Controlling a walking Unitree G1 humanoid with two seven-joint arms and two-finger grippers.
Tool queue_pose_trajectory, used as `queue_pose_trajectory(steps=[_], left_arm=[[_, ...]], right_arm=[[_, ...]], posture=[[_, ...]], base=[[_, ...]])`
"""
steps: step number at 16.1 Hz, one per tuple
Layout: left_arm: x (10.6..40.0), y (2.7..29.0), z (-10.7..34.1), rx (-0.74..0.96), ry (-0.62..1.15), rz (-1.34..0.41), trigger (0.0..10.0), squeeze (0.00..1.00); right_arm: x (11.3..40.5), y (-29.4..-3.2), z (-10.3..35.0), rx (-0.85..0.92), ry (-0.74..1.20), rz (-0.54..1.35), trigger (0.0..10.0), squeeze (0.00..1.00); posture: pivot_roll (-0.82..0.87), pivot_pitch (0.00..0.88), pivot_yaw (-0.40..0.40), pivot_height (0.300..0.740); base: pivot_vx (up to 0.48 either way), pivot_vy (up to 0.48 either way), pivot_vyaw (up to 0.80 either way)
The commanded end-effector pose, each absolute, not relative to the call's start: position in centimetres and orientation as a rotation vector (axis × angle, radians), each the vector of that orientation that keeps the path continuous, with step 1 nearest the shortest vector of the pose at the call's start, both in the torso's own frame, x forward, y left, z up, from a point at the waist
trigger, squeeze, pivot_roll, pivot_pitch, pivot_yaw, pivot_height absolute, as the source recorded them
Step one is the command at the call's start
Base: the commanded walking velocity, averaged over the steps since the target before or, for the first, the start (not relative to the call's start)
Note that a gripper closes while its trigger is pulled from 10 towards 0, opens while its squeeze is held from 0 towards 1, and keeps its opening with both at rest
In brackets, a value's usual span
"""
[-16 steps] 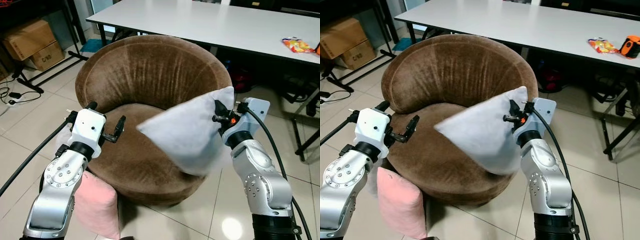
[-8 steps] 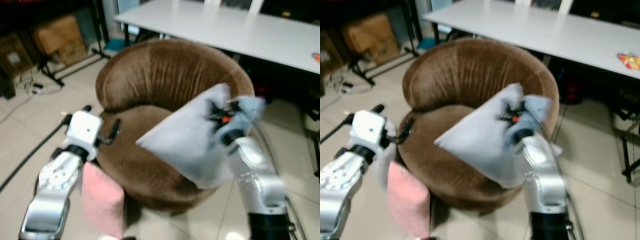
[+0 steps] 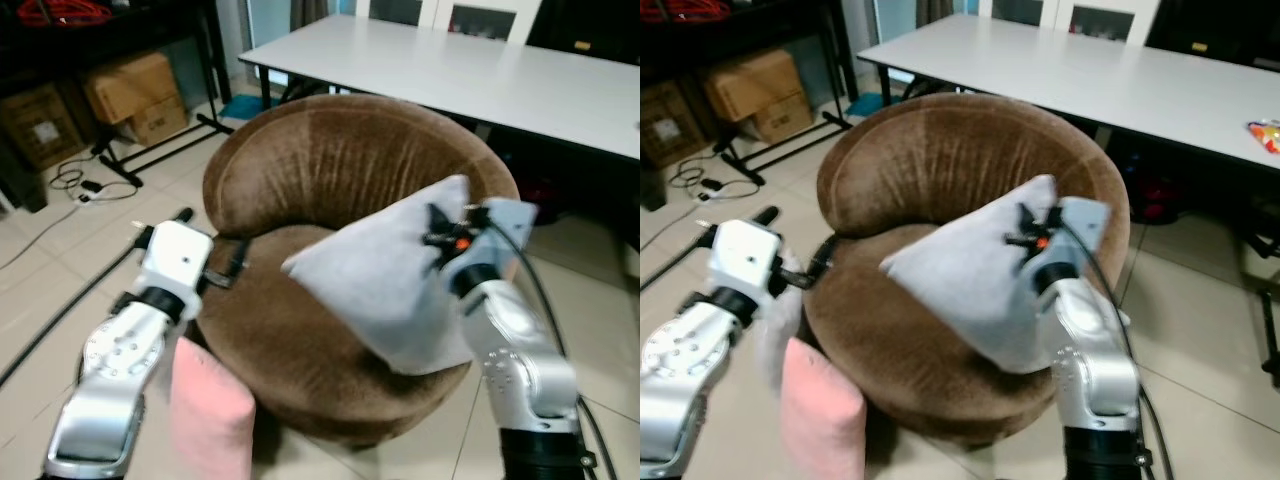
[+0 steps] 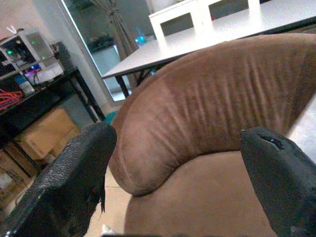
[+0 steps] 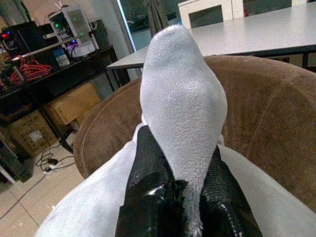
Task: Move the pillow to the sofa from floor
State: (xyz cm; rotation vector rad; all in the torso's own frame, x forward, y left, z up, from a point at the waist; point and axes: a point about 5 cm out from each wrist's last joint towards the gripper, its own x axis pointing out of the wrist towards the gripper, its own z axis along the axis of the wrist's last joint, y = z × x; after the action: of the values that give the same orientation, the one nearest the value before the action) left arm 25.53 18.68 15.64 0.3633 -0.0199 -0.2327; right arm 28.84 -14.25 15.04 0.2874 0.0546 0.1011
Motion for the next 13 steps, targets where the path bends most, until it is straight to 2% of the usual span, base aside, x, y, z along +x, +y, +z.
queue_pose_trajectory(steps=[1,3,7,13], left_arm=[[25.75,18.16,15.69,0.362,-0.022,-0.254,10.0,0.01],[25.76,18.14,15.69,0.361,-0.022,-0.255,10.0,0.01],[25.88,18.11,15.74,0.36,-0.024,-0.256,10.0,0.02],[25.9,18.05,15.82,0.361,-0.028,-0.26,10.0,0.01]], right_arm=[[29.16,-15.21,16.38,0.277,-0.008,0.073,10.0,0.0],[29.19,-15.24,16.23,0.287,0.009,0.073,10.0,0.0],[29.34,-15.39,16.12,0.281,0.014,0.058,10.0,0.0],[29.27,-15.03,16.29,0.268,0.012,0.111,10.0,0.0]], posture=[[-0.01,0.0,0.02,0.74],[-0.01,0.0,0.02,0.74],[0.0,0.0,0.019,0.74],[-0.01,0.0,0.02,0.74]], base=[[0.315,0.0,0.0],[0.319,0.0,0.0],[0.32,0.0,-0.79],[0.317,0.0,0.0]])
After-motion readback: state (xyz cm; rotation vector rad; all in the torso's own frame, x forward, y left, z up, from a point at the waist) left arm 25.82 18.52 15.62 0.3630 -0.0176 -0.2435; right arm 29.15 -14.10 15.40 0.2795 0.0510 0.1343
